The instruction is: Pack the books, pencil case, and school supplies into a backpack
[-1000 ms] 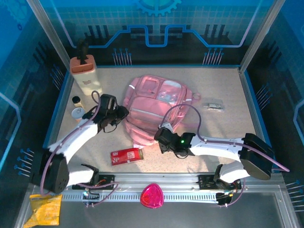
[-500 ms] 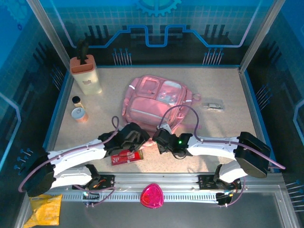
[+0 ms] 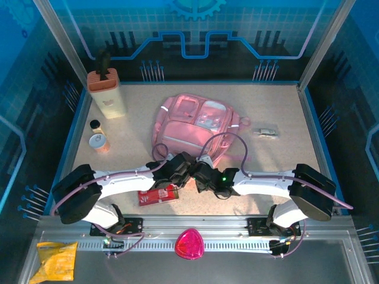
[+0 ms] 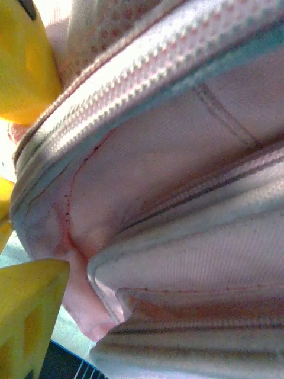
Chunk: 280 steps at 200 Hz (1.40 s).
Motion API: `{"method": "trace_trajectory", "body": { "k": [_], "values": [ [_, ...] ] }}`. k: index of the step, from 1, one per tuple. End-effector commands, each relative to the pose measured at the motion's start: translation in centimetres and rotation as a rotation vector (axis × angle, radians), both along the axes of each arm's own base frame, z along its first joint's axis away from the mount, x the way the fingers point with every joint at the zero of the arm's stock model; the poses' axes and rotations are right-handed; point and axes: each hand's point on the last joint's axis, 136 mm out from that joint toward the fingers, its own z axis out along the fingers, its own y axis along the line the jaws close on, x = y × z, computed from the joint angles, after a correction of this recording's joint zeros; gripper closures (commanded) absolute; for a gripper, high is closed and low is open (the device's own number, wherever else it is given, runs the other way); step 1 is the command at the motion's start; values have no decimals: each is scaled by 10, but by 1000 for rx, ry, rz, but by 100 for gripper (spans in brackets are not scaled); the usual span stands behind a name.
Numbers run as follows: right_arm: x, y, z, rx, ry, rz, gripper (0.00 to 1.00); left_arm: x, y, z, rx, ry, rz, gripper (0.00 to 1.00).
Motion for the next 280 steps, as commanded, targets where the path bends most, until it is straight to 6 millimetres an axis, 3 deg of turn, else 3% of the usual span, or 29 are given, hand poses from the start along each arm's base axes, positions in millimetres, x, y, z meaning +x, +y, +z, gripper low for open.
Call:
{"method": "trace_trajectory", "body": {
  "k": [1, 14, 42, 58, 93, 132, 159, 191, 217, 228, 236, 251, 280],
  "values": [
    [-5, 0, -7, -15, 5, 0, 100, 1, 8, -10, 27, 15, 58, 57],
    [-1, -4, -3, -25, -11, -17, 100, 1, 18, -8, 69, 2, 66, 74],
    [4, -9, 3, -31, -30, -26, 100, 4, 38, 0, 115, -21, 62, 100],
    [5, -26, 2, -98, -22, -66, 100, 4, 51, 12, 142, -47, 56, 100],
    [22, -69, -2, -134, -17, -181, 100, 1, 102, 40, 252, -112, 61, 100],
    [46, -98, 3, -172, -43, -238, 100, 5, 168, 38, 294, -91, 105, 100],
    [61, -108, -2, -162, -30, -266, 100, 13, 185, 45, 291, -97, 79, 100],
    [79, -113, -4, -202, -39, -293, 100, 19, 183, 35, 243, -80, 71, 100],
    [70, -94, 4, -143, -1, -221, 100, 20, 185, 37, 266, -87, 47, 100],
    [62, -79, 11, -89, 3, -165, 79, 19, 184, 39, 271, -83, 32, 100],
    [56, -71, 16, -45, 9, -133, 68, 17, 183, 41, 274, -81, 12, 89],
    [48, -66, 28, 42, 23, -126, 60, 18, 175, 48, 254, -115, -47, 69],
    [53, -72, 40, 192, 63, -170, 47, 11, 156, 63, 240, -165, -138, 50]
  ]
}}
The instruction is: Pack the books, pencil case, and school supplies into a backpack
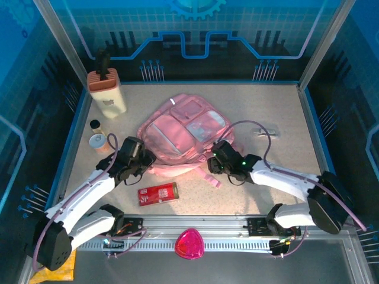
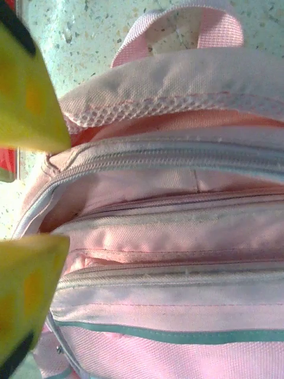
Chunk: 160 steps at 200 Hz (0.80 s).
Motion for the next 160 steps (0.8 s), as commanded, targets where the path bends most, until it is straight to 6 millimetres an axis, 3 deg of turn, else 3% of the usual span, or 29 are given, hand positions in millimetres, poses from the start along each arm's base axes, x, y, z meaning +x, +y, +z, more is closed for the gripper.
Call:
{"method": "trace_trajectory", "body": {
  "k": [1, 54, 77, 100, 103, 160],
  "values": [
    [0, -9, 2, 104, 66, -33, 47, -5, -14, 21, 22, -51, -102, 50],
    [37, -1, 21, 322, 168, -135, 41, -13, -72, 34, 23, -128, -222, 39],
    [56, 10, 28, 475, 219, -160, 47, -13, -93, 37, 62, -132, -270, 35],
    [70, 6, 23, 467, 227, -220, 48, -13, -115, 38, 69, -160, -305, 33],
    [77, 9, 31, 480, 214, -226, 49, -12, -118, 38, 67, -161, -310, 33],
    [101, 17, 2, 433, 306, -293, 60, -5, -148, 34, 88, -163, -345, 28]
  ]
}}
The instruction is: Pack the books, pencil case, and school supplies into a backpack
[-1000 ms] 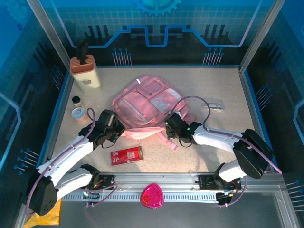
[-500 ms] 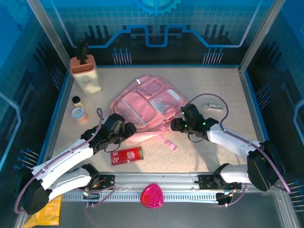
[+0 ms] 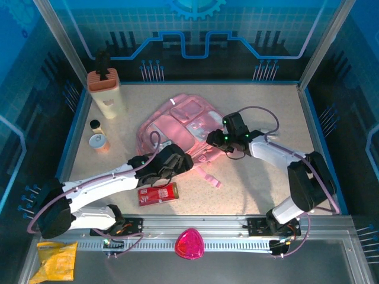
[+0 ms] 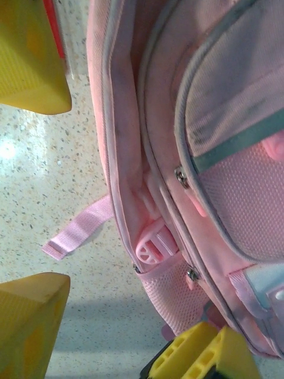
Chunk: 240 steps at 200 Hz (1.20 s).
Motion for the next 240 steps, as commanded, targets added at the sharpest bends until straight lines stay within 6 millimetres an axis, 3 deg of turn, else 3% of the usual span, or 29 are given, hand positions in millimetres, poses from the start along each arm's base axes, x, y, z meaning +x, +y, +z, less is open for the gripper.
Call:
{"method": "trace_trajectory", "body": {
  "k": [1, 51, 83, 96, 113, 130, 149, 169, 190, 211, 240],
  "values": [
    [11, 1, -10, -13, 56, -26, 60, 11, -14, 12, -28, -47, 13, 28],
    [12, -15, -31, -110, 79, -89, 49, 13, -33, 3, -25, -24, -17, 25],
    [19, -11, -45, -129, 110, -86, 45, 12, -54, -14, -82, 14, -46, 25],
    [25, -7, -47, -115, 105, -93, 50, 11, -56, -24, -67, 35, -47, 29],
    [30, 0, -45, -97, 98, -78, 64, 7, -59, -38, -65, 71, -59, 34],
    [32, 2, -32, -73, 54, -68, 81, 3, -52, -52, -47, 91, -47, 43],
    [33, 6, -11, -3, -15, -60, 92, 4, -37, -67, 6, 87, -33, 44],
    [32, 17, 21, 129, -106, -48, 100, 11, -23, -80, 70, 101, -45, 52],
    [29, 19, 54, 195, -150, -51, 100, 19, -17, -87, 79, 97, -75, 56],
    [26, 16, 84, 261, -199, -79, 100, 29, -15, -78, 79, 40, -131, 53],
    [18, 10, 107, 309, -207, -128, 100, 49, 6, -67, 137, 12, -143, 49]
  ]
}}
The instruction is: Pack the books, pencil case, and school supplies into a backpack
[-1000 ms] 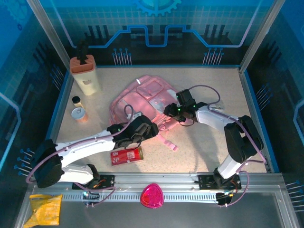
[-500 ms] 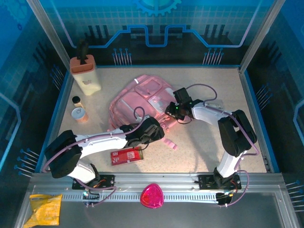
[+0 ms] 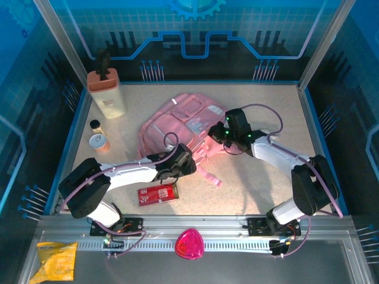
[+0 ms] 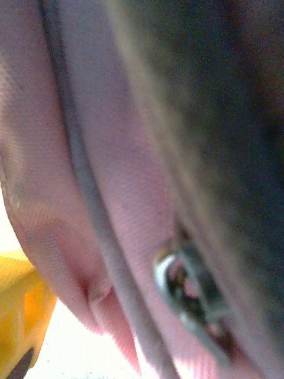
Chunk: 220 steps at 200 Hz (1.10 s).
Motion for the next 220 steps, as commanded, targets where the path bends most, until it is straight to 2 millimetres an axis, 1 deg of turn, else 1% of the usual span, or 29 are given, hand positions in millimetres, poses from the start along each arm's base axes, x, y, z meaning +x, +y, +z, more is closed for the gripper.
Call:
{"method": "trace_trajectory", "body": {
  "k": [1, 16, 23, 33, 42, 44, 48, 62, 65, 83, 96, 113, 124, 132, 147, 162, 175, 185, 207, 220],
  "values": [
    [2, 2, 61, 131, -122, -25, 100, 23, 23, 12, 69, -69, -43, 49],
    [-1, 1, 63, 143, -127, -51, 100, 31, 38, 19, 101, -65, -56, 47],
    [-3, 1, 59, 140, -114, -60, 100, 32, 45, 25, 136, -81, -61, 44],
    [-6, 3, 57, 158, -113, -63, 100, 31, 51, 34, 162, -110, -82, 39],
    [-7, 7, 61, 175, -131, -66, 100, 27, 54, 41, 170, -119, -98, 36],
    [-10, 6, 53, 168, -116, -71, 100, 25, 55, 43, 173, -118, -99, 36],
    [-13, 5, 48, 166, -106, -79, 100, 23, 58, 45, 176, -113, -97, 34],
    [-19, 8, 47, 174, -104, -93, 100, 9, 62, 55, 147, -95, -78, 28],
    [-20, 9, 47, 174, -104, -95, 100, 6, 63, 60, 132, -100, -71, 28],
    [-25, 10, 44, 173, -89, -124, 100, -8, 54, 92, 52, -194, -44, 28],
    [-26, 11, 42, 194, -79, -140, 100, -13, 46, 113, 9, -239, -40, 31],
    [-30, 14, 42, 226, -55, -154, 100, -15, 33, 133, 20, -270, -63, 33],
    [-33, 17, 48, 250, -63, -151, 100, -14, 20, 140, 3, -283, -90, 34],
    [-34, 17, 54, 246, -80, -152, 100, -13, 9, 139, -3, -273, -113, 36],
    [-37, 13, 57, 211, -82, -168, 100, -8, -4, 137, 40, -255, -151, 39],
    [-38, 14, 60, 227, -84, -167, 100, -3, -20, 141, 79, -269, -190, 43],
    [-39, 17, 62, 249, -76, -158, 100, 1, -34, 144, 75, -278, -221, 45],
    [-38, 17, 65, 246, -81, -157, 100, 5, -41, 139, 88, -268, -228, 47],
    [-38, 15, 65, 243, -67, -163, 100, 12, -47, 126, 128, -240, -226, 52],
    [-38, 18, 62, 281, -48, -158, 100, 13, -58, 121, 122, -234, -273, 53]
  ]
}}
